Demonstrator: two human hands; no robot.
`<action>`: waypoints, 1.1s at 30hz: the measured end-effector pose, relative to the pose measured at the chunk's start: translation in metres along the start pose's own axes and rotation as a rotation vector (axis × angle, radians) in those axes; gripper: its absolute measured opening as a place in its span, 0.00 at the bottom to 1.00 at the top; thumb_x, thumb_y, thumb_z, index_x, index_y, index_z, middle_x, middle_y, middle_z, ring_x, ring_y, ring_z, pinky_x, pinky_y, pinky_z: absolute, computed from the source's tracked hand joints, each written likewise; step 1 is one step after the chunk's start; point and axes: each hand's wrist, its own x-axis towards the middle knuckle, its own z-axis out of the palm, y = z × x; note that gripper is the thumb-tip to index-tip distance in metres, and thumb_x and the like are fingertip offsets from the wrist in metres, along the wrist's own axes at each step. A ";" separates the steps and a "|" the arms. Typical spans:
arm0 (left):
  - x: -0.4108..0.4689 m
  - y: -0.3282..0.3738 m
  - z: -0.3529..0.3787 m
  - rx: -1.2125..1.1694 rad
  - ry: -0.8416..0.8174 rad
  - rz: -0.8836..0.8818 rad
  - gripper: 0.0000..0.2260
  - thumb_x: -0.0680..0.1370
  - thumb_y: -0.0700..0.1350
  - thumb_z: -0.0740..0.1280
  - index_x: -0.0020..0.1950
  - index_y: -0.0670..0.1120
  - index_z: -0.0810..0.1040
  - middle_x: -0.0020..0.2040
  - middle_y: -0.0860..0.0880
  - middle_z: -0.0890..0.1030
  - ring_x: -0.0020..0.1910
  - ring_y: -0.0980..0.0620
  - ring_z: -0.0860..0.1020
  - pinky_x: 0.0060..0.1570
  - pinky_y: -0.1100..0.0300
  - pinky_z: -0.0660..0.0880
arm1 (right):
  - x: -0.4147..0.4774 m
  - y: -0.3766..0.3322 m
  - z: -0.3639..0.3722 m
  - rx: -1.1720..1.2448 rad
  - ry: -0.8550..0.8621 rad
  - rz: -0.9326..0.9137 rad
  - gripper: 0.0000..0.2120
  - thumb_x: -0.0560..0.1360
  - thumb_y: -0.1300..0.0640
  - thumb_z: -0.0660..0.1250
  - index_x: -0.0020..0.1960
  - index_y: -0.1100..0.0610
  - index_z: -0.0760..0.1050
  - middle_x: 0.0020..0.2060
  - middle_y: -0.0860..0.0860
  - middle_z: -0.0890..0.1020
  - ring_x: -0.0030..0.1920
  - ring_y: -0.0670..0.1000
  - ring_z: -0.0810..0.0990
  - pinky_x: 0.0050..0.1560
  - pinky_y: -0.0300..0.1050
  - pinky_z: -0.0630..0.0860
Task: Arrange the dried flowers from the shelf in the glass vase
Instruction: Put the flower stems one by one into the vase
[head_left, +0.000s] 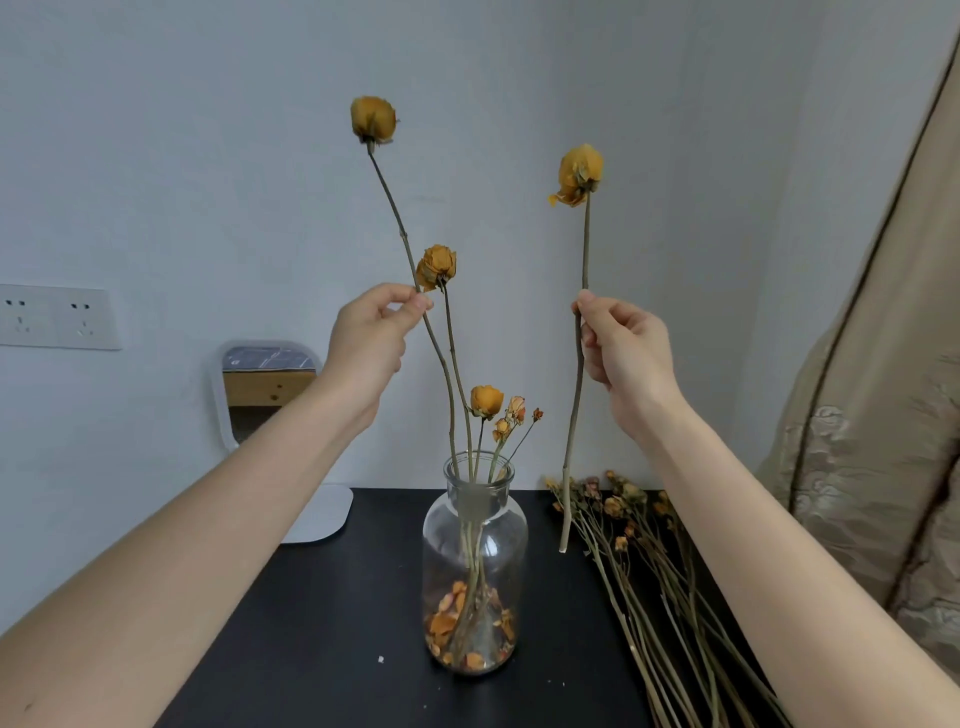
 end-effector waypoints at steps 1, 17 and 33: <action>-0.004 -0.006 0.001 0.015 -0.013 -0.013 0.05 0.78 0.46 0.63 0.47 0.49 0.78 0.34 0.51 0.67 0.27 0.55 0.62 0.23 0.69 0.62 | -0.001 0.002 0.000 -0.005 -0.003 0.002 0.10 0.78 0.56 0.64 0.38 0.56 0.75 0.25 0.48 0.68 0.20 0.44 0.60 0.20 0.34 0.57; -0.042 -0.060 0.006 0.289 -0.135 -0.041 0.02 0.74 0.46 0.69 0.42 0.50 0.78 0.32 0.48 0.67 0.35 0.53 0.69 0.38 0.69 0.65 | -0.005 0.016 0.000 -0.011 -0.004 0.030 0.09 0.78 0.56 0.64 0.39 0.56 0.76 0.24 0.47 0.69 0.20 0.43 0.61 0.20 0.33 0.59; -0.045 -0.087 0.020 0.145 -0.125 -0.276 0.10 0.74 0.50 0.69 0.53 0.48 0.78 0.48 0.49 0.77 0.49 0.52 0.74 0.48 0.58 0.70 | -0.009 0.021 -0.003 -0.006 0.000 0.038 0.12 0.78 0.56 0.64 0.35 0.55 0.74 0.21 0.45 0.68 0.19 0.42 0.60 0.20 0.33 0.58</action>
